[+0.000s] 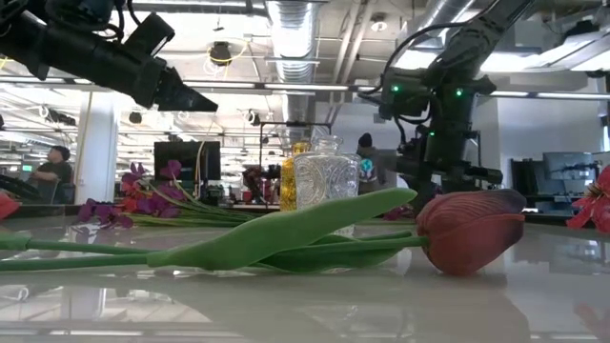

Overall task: Sort flowers into vase by color
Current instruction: Put the top purple flowers into the yellow vase

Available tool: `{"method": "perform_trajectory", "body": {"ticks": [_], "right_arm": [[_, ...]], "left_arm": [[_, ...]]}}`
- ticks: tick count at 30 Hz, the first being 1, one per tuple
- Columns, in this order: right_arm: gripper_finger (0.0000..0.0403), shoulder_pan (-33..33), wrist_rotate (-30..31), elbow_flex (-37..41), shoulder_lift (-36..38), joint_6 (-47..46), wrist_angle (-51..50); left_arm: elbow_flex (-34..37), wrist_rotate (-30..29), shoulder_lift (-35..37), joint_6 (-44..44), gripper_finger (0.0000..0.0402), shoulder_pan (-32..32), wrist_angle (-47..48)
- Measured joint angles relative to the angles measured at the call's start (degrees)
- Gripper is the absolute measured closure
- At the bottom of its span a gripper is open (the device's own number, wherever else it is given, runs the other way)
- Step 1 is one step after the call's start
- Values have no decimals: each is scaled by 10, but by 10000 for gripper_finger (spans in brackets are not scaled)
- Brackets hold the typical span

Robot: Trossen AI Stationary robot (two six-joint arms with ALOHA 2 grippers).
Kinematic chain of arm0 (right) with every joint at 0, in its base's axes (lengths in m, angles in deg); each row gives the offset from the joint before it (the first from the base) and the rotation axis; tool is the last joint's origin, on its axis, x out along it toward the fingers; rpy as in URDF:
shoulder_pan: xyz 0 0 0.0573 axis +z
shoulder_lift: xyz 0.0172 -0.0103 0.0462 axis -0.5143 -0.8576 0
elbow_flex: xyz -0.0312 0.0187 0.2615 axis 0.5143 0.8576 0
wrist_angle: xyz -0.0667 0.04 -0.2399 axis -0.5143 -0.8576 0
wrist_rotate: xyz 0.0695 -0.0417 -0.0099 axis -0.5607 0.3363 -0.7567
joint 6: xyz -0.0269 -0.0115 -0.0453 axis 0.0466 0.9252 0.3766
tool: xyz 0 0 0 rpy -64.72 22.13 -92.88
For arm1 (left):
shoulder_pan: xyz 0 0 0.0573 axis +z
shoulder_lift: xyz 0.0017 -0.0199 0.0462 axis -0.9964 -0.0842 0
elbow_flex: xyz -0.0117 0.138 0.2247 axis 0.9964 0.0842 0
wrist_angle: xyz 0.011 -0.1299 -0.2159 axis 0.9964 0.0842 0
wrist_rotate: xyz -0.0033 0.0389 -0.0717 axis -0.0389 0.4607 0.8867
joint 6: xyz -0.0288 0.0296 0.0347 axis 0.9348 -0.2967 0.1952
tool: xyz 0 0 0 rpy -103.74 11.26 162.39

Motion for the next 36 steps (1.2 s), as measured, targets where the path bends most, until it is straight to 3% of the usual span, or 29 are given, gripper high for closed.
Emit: {"method": "perform_trajectory", "body": {"ticks": [6,7,13,17,19,21,24,26,31,36], "right_arm": [[368,14,65,-2,58,23,-6],[379,13,75,-3,79,26,-5],[367,-3,114,-3,215,89,6],[379,-10,143,40,284,219,180],[379,-14,97,80,299,321,337],[379,-28,6,123,302,389,503],[379,-66,-158,189,270,411,771],[379,-90,-221,219,226,402,920],[379,-97,-264,219,75,382,1154],[379,-79,-271,145,-45,375,1192]], "left_arm": [[0,-2,0,1,198,10,-16],[0,-2,0,2,198,12,-19],[0,2,0,24,198,21,-30],[0,3,0,68,198,30,-31],[0,3,0,96,198,34,-26],[0,3,0,117,198,38,-14],[0,13,0,138,198,43,2],[0,36,0,148,198,45,5],[0,67,0,188,198,47,-20],[0,65,0,206,198,47,-42]]}}
